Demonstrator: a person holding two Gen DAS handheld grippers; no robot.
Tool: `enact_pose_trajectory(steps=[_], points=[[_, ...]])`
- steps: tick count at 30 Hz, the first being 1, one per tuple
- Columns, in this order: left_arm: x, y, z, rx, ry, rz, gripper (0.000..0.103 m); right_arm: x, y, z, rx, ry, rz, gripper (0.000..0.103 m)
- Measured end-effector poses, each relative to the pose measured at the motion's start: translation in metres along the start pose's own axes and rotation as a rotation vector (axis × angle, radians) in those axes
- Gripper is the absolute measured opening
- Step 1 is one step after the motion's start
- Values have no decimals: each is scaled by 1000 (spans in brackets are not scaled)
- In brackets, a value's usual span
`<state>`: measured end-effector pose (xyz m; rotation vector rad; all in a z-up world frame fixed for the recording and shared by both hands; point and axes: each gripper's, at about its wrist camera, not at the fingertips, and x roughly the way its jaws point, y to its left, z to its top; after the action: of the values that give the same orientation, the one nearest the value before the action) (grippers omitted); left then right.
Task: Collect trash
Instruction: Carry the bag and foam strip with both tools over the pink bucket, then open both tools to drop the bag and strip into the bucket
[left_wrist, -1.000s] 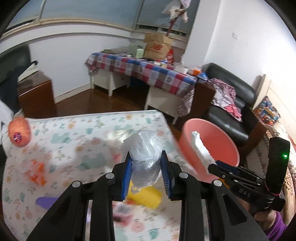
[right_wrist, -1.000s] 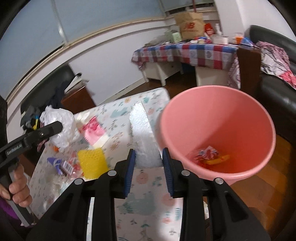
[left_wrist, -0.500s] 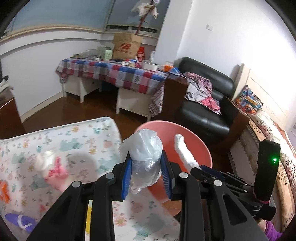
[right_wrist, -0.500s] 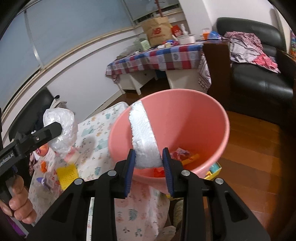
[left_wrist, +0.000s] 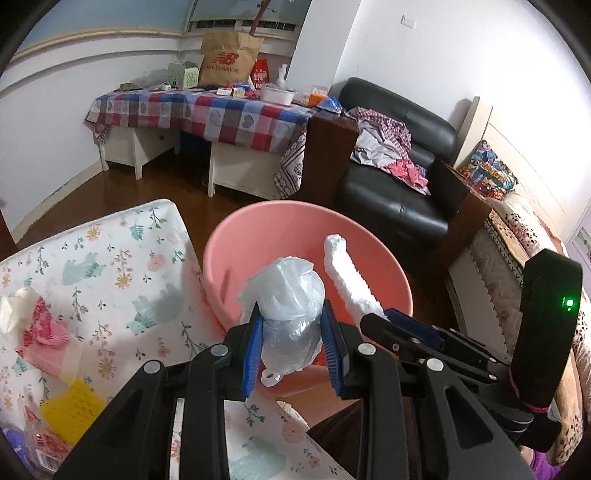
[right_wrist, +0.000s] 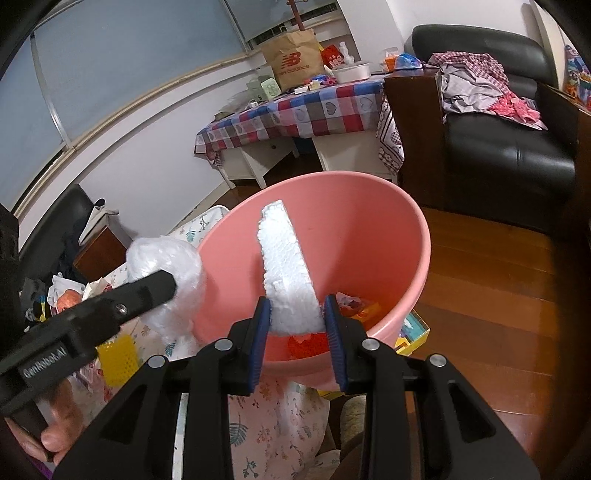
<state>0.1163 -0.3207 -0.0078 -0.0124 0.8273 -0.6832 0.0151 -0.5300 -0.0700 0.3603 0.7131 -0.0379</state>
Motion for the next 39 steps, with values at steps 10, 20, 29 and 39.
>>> enact_pose_trajectory(steps=[10, 20, 29, 39], points=[[10, -2, -2, 5, 14, 2, 29, 3, -1, 0, 3, -1, -5, 31], [12, -1, -1, -12, 12, 19, 40, 8, -6, -1, 14, 8, -15, 32], [7, 3, 0, -27, 7, 12, 46, 9, -7, 2, 7, 9, -21, 32], [-8, 6, -3, -44, -8, 13, 46, 3, -2, -2, 4, 16, -3, 33]])
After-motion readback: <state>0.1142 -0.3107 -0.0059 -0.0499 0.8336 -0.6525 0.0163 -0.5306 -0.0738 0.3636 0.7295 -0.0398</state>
